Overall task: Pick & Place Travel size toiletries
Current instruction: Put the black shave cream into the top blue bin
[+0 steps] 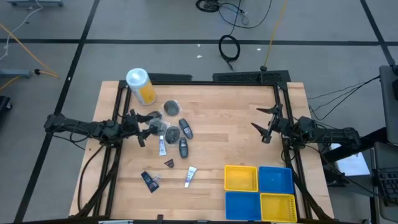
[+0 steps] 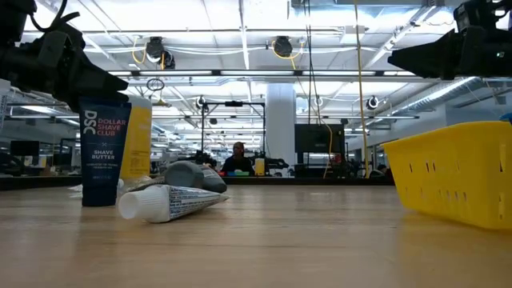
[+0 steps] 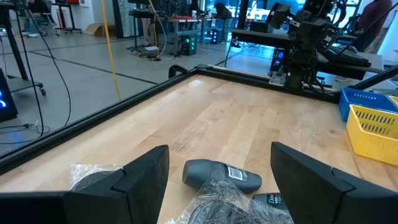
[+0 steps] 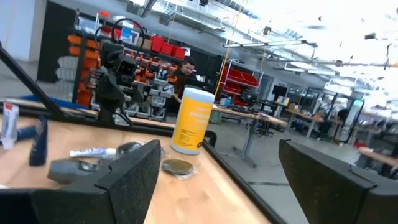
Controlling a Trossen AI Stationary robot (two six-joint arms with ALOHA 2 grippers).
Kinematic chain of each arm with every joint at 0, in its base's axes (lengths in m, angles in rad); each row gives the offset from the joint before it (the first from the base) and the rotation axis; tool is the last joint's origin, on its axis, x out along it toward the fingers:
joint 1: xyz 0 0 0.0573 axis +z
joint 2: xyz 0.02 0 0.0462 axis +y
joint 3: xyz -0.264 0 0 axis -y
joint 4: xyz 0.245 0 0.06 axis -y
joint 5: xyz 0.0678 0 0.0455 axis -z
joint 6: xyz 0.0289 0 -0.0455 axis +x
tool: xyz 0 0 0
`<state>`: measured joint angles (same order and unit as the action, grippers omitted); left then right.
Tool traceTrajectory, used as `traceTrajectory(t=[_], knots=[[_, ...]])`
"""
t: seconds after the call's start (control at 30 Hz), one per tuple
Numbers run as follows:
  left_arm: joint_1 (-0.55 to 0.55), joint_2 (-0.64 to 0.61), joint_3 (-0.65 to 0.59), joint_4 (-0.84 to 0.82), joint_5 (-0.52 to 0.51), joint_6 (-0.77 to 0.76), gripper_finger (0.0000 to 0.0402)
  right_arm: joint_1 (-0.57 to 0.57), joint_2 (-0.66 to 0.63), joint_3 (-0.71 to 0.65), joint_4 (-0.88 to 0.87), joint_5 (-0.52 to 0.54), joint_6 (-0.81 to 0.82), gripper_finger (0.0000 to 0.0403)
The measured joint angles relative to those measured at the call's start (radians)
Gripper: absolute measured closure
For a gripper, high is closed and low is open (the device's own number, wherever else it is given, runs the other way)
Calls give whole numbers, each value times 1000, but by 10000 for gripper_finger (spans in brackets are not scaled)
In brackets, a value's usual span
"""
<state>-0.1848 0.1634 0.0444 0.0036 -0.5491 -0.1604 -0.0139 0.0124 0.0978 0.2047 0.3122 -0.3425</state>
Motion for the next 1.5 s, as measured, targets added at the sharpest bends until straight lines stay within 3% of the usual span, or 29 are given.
traceTrajectory(t=[0.23, 0.87, 1.13, 1.3, 1.37, 1.5], knots=[[0, 0, 0, 0, 0, 0, 128, 0, 0, 0, 0, 0, -116, 85], [0, 0, 0, 3, -17, -1, 128, 0, 0, 0, 5, -2, -115, 85], [0, 0, 0, 32, -113, 1, 128, 0, 0, 0, 8, -3, -114, 85], [0, 0, 0, 44, -113, -3, 128, 0, 0, 0, 8, -3, -4, 85], [1, 0, 0, 69, -38, -11, 128, 0, 0, 0, 8, -3, 62, 85], [-1, 1, 1, 115, 253, -107, 128, 0, 0, 0, 9, -3, 138, 85]])
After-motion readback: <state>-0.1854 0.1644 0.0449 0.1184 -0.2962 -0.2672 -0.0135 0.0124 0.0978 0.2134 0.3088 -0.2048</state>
